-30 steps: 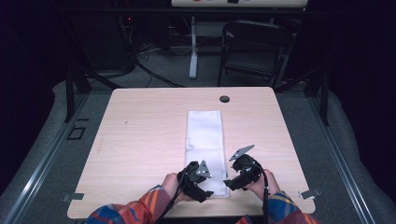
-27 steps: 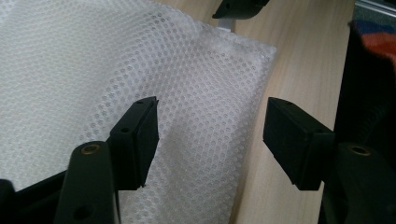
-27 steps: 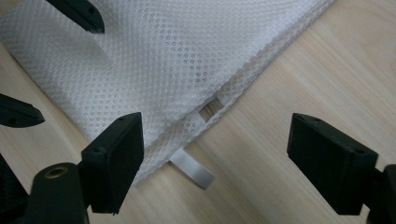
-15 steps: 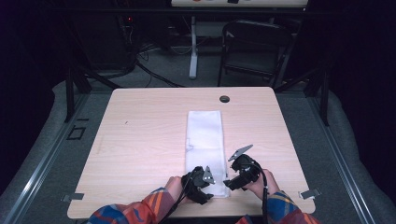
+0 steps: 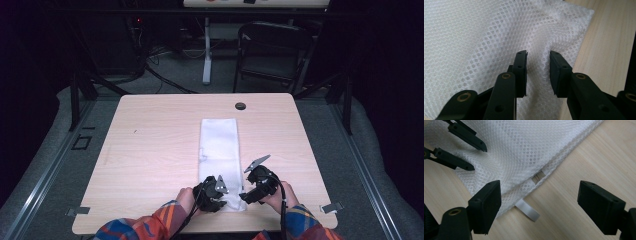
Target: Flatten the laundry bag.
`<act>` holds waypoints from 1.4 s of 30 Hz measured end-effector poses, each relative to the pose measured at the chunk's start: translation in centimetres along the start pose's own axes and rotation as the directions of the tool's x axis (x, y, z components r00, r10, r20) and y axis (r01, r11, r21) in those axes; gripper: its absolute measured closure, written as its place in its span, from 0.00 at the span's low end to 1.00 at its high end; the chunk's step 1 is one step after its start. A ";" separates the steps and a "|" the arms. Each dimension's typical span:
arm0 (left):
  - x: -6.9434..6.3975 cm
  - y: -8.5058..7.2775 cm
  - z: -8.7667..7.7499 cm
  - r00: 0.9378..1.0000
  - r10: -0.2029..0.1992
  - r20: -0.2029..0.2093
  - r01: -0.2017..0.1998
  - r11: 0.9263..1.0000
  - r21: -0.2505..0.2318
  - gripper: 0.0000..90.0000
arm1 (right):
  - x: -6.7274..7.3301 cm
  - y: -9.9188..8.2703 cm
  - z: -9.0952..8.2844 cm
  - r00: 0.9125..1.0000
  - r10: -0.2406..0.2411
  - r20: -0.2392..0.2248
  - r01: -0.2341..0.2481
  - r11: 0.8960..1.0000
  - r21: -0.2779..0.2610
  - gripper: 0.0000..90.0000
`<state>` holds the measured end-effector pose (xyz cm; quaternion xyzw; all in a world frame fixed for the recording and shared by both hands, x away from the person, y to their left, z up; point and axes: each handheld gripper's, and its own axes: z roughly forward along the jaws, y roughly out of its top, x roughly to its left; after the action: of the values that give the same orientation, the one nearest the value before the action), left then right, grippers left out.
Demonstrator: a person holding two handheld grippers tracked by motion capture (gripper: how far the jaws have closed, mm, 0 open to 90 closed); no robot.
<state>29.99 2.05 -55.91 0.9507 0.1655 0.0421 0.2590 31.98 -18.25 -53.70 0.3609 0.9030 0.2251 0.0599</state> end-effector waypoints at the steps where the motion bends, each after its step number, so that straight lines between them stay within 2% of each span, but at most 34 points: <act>1: 0.0 0.0 0.0 1.000 -0.004 -0.005 0.004 1.000 0.000 0.78 | 0.0 0.0 0.0 1.000 0.002 -0.001 -0.002 1.000 -0.002 0.21; 6: 0.2 -0.2 -0.1 0.999 -0.036 0.001 0.036 0.999 -0.037 0.88 | 0.1 0.0 0.1 1.000 0.006 -0.001 -0.006 1.000 -0.006 0.23; 10: 0.1 -0.2 -0.3 0.999 -0.039 0.004 0.039 0.998 -0.048 0.91 | 0.1 0.1 0.1 1.000 0.002 0.013 -0.002 1.000 -0.003 0.28; 15: 0.2 -0.1 -0.6 0.999 -0.040 -0.001 0.040 0.997 -0.061 0.93 | 0.1 0.1 0.0 1.000 -0.009 0.016 0.009 1.000 0.002 0.46; 21: 0.2 -0.1 -0.9 0.999 -0.043 -0.003 0.043 0.997 -0.070 0.93 | 0.6 0.2 0.3 0.999 -0.035 0.007 0.035 0.999 -0.004 0.77; 22: 0.2 -0.1 -0.9 0.999 -0.041 -0.002 0.041 0.997 -0.070 0.93 | 0.6 0.2 0.3 0.999 -0.051 0.017 0.051 0.999 0.011 0.81; 25: 0.1 0.0 -1.0 0.999 -0.042 -0.001 0.042 0.996 -0.075 0.93 | 0.9 0.4 0.6 0.997 -0.072 0.016 0.072 0.997 0.021 0.89; 28: 0.2 0.0 -1.1 0.999 -0.040 -0.006 0.039 0.996 -0.078 0.93 | 1.1 0.6 1.1 0.998 -0.068 0.007 0.068 0.998 -0.003 0.95; 35: 0.4 0.0 -1.5 0.998 -0.065 -0.026 0.062 0.993 -0.103 0.94 | 1.1 0.8 1.2 0.997 -0.071 0.001 0.071 0.997 0.003 1.00; 39: 0.4 0.0 -1.6 0.997 -0.067 -0.034 0.063 0.992 -0.108 0.94 | 1.2 0.7 1.4 0.997 -0.069 -0.025 0.070 0.997 0.018 1.00; 40: 0.4 0.0 -1.6 0.997 -0.066 -0.034 0.062 0.992 -0.109 0.94 | 1.3 0.6 1.6 0.998 -0.056 -0.036 0.056 0.998 -0.001 1.00; 42: 0.4 0.0 -1.7 0.997 -0.071 -0.033 0.067 0.991 -0.115 0.94 | 1.2 0.7 1.6 0.996 -0.075 -0.038 0.077 0.997 0.031 1.00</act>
<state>30.11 2.99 -54.42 0.9271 0.2002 0.0601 0.3110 31.97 -16.47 -54.73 0.3230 0.9206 0.2146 0.0458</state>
